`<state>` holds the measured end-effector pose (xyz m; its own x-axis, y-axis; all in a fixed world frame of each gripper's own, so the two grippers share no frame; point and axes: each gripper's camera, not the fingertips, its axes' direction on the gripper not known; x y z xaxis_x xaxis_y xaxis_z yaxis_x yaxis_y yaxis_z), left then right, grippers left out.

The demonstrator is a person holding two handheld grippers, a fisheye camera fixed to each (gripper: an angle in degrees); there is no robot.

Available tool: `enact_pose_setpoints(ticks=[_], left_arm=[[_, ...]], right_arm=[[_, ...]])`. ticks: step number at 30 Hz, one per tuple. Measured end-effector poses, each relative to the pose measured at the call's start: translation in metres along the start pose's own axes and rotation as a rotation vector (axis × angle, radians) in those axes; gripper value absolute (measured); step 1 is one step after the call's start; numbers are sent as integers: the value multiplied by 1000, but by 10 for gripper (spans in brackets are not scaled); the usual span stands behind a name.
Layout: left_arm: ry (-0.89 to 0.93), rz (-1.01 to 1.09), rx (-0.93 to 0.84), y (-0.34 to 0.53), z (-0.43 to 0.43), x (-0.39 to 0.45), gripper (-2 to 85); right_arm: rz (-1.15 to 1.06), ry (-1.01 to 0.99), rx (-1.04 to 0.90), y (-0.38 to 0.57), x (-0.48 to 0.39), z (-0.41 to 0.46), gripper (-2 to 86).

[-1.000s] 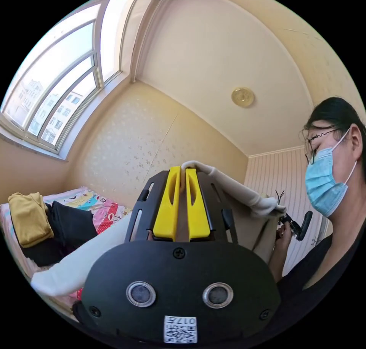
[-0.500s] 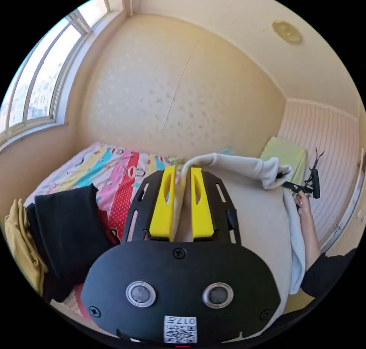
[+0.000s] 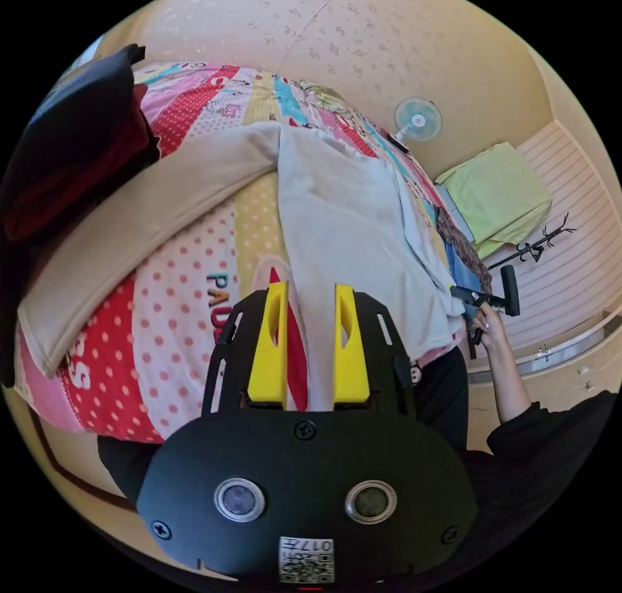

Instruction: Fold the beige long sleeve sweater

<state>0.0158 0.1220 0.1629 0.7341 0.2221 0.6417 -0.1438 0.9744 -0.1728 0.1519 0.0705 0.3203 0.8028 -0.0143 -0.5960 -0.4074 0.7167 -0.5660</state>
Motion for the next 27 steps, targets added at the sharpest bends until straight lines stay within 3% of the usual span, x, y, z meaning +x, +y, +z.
enact_pose_setpoints(ticks=[3,5,7,9,11,14,17,18,20,24,27], left_arm=[[46,-32,-14,11,-10,-12,111],[67,-55,-13,10,-19,-24,112],[82,-75,-12,6,-24,-33,114],[129,-88,-22,0,-25,-39,118],[182,-86,-36,-7,-22,-40,123],[199,-98,-88,-17,-3,-37,127],[133,-158,-37,-23,-6,-38,117],[139,-146,-59,-26,-5,-38,91],[240,-121,-184,-39,-4,-45,34],[280,-73,-181,-40,-50,-57,21],[270,-40,-280,-33,-65,-58,23]], right_arm=[[8,-18,100,-9,28,-64,47],[72,127,235,-11,51,-109,44],[296,366,361,-2,93,-151,51],[371,293,353,8,113,-163,76],[311,151,399,27,110,-155,105],[229,90,291,56,86,-86,114],[225,98,14,80,82,25,118],[214,161,153,102,76,31,112],[194,146,161,119,72,24,77],[115,26,78,140,66,-26,43],[-27,150,-153,163,50,-28,37]])
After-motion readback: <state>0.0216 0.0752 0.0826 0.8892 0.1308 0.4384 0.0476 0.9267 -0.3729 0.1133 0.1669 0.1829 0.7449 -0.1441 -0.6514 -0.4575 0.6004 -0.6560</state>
